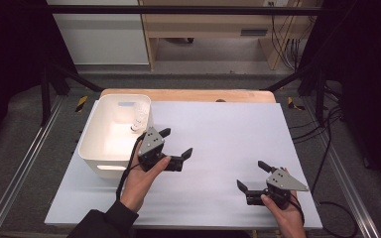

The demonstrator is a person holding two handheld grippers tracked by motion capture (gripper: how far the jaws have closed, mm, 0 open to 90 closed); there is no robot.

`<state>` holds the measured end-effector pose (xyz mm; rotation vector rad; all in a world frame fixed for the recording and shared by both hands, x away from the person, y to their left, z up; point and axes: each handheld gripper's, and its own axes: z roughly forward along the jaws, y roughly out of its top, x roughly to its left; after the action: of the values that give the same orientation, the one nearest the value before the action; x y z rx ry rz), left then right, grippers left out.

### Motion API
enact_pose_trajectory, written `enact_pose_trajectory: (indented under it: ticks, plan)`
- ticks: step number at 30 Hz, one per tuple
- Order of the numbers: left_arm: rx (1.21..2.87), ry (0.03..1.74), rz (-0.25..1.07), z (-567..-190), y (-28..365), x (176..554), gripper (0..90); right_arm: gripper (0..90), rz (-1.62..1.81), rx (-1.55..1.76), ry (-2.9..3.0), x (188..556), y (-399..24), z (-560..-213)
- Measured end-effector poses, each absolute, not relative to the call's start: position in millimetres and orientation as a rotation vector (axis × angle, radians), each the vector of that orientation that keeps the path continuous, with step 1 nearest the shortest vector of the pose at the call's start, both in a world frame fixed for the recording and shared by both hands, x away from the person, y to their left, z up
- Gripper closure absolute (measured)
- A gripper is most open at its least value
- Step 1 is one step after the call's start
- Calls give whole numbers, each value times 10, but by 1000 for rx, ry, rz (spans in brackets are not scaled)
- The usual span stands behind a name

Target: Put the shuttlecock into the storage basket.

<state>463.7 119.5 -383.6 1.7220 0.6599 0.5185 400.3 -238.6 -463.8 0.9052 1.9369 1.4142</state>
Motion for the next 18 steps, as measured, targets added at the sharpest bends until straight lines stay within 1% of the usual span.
enact_pose_trajectory:
  ticks: [13,18]
  plan:
    - [1732,668,485,-4143,1260,4301,31,39,1379,896,1949,3997,-2340,-4645]
    - [1694,691,472,-4218,1354,4179,31,41,1381,885,1935,3984,-2334,-4637]
